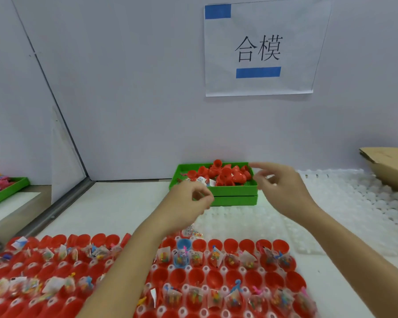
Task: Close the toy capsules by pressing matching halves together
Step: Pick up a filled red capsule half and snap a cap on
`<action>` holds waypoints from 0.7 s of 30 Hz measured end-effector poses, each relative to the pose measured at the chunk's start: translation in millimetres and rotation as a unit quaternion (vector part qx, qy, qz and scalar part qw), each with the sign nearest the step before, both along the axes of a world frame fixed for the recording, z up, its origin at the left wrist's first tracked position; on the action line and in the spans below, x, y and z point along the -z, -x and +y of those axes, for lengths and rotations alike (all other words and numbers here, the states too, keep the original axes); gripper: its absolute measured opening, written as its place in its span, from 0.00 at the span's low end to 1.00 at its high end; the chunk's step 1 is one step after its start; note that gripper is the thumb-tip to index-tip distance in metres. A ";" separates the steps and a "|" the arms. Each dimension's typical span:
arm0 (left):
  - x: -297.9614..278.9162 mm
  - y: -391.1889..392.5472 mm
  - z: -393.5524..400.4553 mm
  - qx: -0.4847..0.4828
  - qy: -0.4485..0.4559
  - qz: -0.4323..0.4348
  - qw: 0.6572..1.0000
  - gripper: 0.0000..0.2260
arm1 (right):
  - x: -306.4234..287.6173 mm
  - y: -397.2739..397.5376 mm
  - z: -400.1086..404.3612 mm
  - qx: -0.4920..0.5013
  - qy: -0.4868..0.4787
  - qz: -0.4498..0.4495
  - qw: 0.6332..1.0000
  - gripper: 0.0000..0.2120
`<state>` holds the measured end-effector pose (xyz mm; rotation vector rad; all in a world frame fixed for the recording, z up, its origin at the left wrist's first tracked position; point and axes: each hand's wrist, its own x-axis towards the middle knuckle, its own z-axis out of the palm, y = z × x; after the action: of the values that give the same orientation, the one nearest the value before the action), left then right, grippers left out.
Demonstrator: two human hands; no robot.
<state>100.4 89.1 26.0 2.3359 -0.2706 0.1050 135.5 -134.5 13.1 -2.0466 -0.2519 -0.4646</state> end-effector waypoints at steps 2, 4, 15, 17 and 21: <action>9.7 16.5 -6.1 0.013 -0.042 0.018 0.999 0.05 | 13.7 26.1 -7.9 -0.017 -0.003 0.010 1.000 0.15; 22.6 26.9 -9.2 -0.020 -0.058 0.012 0.998 0.06 | 27.9 46.1 -16.2 -0.022 -0.008 0.015 1.000 0.16; 37.1 -14.8 10.1 -0.164 -0.196 0.018 0.967 0.09 | 68.8 78.8 -45.3 0.014 -0.037 -0.031 0.999 0.20; 36.7 -24.5 13.5 -0.136 -0.236 0.039 0.961 0.09 | 69.7 78.5 -45.9 0.015 -0.042 -0.033 0.998 0.20; 28.2 -35.5 19.2 -0.070 -0.267 0.083 0.958 0.09 | 71.3 80.2 -44.5 0.014 -0.036 -0.041 0.998 0.20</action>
<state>135.9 108.3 -2.2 2.8804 -0.0480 -0.1111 55.3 -179.0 -58.2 -1.9650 -0.2513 -0.5674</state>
